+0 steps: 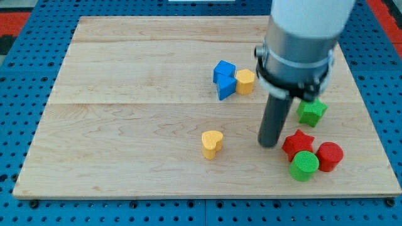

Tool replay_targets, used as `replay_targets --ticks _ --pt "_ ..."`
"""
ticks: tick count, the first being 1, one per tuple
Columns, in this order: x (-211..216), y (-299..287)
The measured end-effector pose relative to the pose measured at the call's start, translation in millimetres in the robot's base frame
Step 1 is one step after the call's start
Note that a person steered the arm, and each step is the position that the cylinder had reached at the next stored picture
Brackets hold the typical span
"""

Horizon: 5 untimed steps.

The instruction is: Move the yellow heart to the left of the blue triangle

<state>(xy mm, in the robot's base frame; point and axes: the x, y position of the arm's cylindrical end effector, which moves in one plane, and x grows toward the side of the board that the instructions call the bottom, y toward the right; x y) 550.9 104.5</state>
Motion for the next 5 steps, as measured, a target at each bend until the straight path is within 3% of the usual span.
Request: replay_targets --ticks 1,2,4,5 --pt "56 -29" --pt "27 -80" --pt "-63 -97" --pt "-48 -116"
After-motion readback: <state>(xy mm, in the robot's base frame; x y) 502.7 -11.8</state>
